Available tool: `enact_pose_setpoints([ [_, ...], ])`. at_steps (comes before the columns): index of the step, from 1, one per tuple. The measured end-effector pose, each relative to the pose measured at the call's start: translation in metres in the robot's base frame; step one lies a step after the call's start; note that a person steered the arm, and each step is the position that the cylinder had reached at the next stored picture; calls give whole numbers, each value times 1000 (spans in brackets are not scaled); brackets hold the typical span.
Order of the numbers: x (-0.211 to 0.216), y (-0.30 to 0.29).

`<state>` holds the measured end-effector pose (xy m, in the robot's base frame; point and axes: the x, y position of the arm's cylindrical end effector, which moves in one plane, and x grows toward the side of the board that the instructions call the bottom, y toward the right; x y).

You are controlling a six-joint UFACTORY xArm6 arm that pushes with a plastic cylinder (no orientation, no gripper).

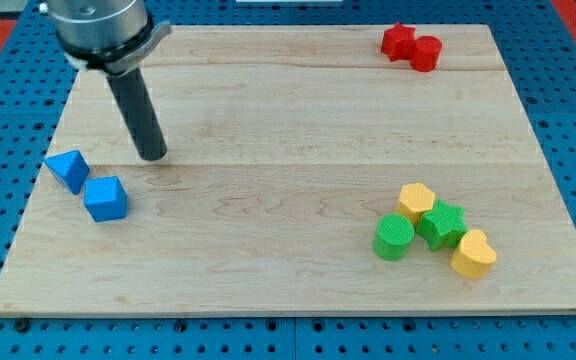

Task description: Push the triangle closer to the cube

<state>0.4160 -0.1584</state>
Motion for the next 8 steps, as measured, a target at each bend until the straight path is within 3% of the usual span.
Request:
enact_pose_setpoints([
  [1, -25, -9],
  [2, -27, -54],
  [4, 3, -125],
  [5, 34, -117],
  [8, 32, -116],
])
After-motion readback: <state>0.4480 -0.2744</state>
